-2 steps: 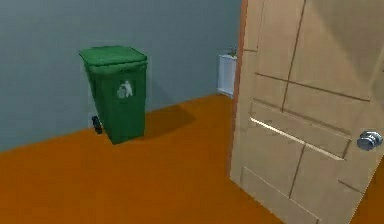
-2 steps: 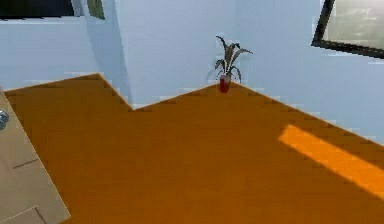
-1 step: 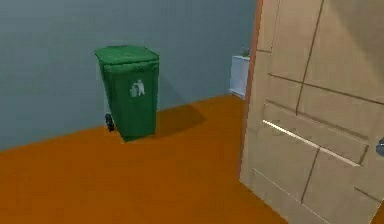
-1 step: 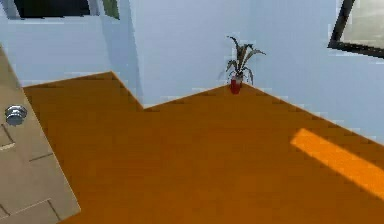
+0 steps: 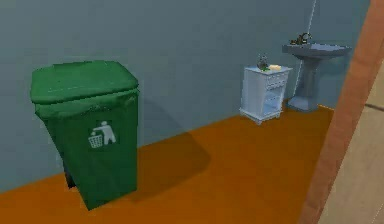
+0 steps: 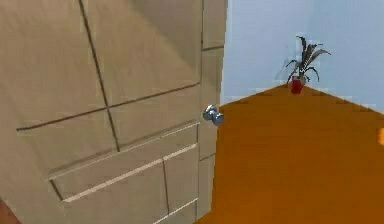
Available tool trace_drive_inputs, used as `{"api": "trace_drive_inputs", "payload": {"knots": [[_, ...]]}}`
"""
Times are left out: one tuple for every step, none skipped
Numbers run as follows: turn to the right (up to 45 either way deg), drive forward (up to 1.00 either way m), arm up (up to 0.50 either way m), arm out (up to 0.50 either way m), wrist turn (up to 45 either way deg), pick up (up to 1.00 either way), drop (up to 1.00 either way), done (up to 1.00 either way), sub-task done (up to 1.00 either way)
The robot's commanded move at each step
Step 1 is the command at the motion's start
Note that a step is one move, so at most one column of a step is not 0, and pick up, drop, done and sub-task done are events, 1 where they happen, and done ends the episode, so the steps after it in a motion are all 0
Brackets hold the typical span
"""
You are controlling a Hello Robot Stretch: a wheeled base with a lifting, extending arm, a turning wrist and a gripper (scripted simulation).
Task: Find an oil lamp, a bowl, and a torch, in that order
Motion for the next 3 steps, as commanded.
{"api": "trace_drive_inputs", "payload": {"knots": [[0.0, 0.75, 0.0, 0.0, 0.0, 0.0, 0.0, 0.0, 0.0], [18.0, 0.0, 0.0, 0.0, 0.0, 0.0, 0.0, 0.0, 0.0], [0.0, 1.0, 0.0, 0.0, 0.0, 0.0, 0.0, 0.0, 0.0]]}}
